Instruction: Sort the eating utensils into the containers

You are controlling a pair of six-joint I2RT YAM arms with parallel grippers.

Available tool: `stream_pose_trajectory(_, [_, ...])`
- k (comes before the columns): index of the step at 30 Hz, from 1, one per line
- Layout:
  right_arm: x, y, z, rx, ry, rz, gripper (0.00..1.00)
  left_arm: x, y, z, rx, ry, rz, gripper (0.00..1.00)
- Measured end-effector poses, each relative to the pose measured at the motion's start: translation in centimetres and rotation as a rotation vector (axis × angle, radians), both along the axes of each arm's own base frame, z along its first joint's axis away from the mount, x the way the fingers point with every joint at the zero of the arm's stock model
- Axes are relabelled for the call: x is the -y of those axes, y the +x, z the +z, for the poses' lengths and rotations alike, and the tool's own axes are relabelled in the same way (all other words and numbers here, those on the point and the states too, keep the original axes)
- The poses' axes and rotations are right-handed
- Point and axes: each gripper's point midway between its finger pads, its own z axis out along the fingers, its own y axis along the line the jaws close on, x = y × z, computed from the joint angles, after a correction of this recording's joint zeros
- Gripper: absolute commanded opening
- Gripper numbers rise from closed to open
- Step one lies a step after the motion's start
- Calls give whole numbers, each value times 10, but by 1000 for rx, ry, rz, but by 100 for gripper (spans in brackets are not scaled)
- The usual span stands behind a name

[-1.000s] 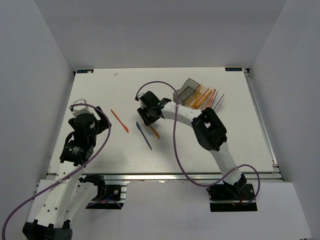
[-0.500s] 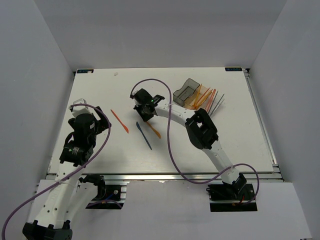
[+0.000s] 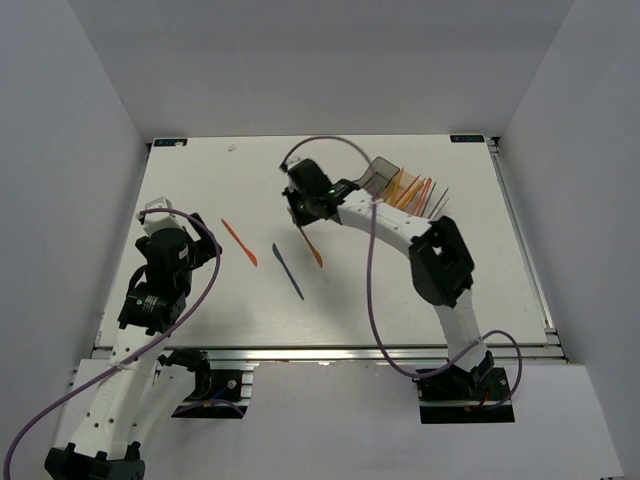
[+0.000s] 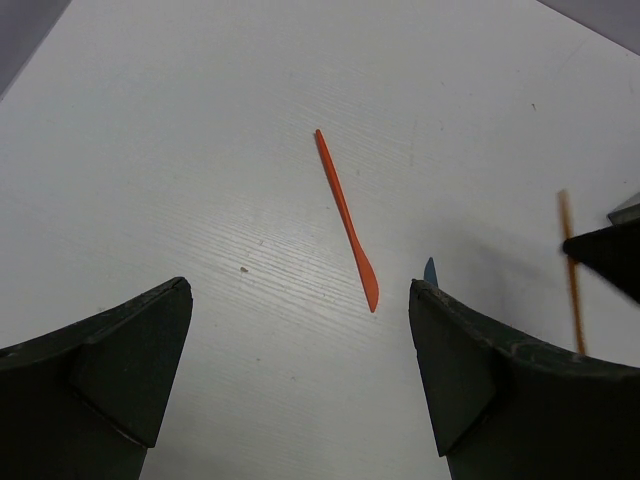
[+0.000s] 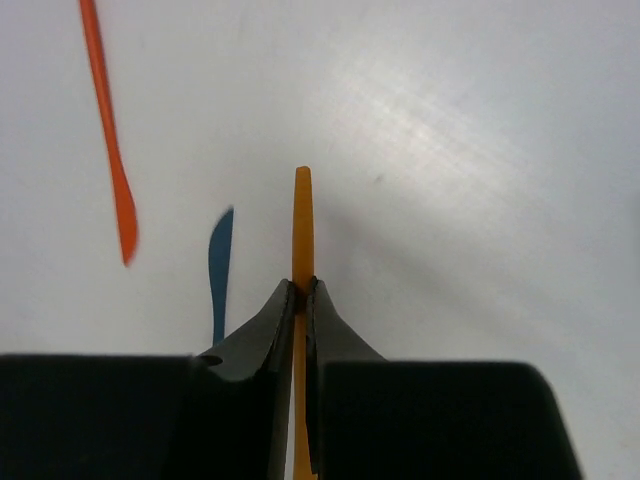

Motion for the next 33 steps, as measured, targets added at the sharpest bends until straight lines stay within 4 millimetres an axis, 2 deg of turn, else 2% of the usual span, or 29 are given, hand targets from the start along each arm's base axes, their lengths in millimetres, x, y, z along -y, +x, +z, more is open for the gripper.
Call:
stream_pose_trajectory(2, [14,26,44,70,100,-101,0,0,0,0,0,0,0,98])
stream_pose_trajectory(4, [37,60,84,149,192,-230,0,0,0,0,1,0,0,98])
stream_pose_trajectory(5, [61,83,105,193,234,-317,0,0,0,0,1,0,0,98])
stream_pose_trajectory(7, [106,122,128,259,288,-488,0,0,0,0,1,0,0,98])
stream_pose_trajectory(9, [156,157,134,309,311,-668,0,0,0,0,1,0,0,98])
stream_pose_trajectory(11, [200,183,126,338,308,-820,0,0,0,0,1,0,0,98])
stream_pose_trajectory(14, [236,203,106,355,288,-956,0,0,1,-1,-3,1,0,98])
stream_pose_trajectory(16, [242,211,91,366,269,-1000,0,0,2,-2,-9,2,-1,98])
stream_pose_trajectory(21, [236,219,55,366,229,-1021,0,1,2,-4,-17,4,-1,98])
stream_pose_trajectory(23, [234,220,49,368,222,-1026,0,1,2,-4,-17,4,-1,98])
stream_pose_trajectory(28, [234,224,49,395,261,-1053,0,1,2,-4,-17,3,-4,98])
stream_pose_trajectory(29, [235,223,45,392,257,-1056,11,1,2,-4,-18,4,-5,98])
stream_pose_trajectory(33, [238,217,30,372,239,-1067,19,2,3,-4,-18,5,-8,98])
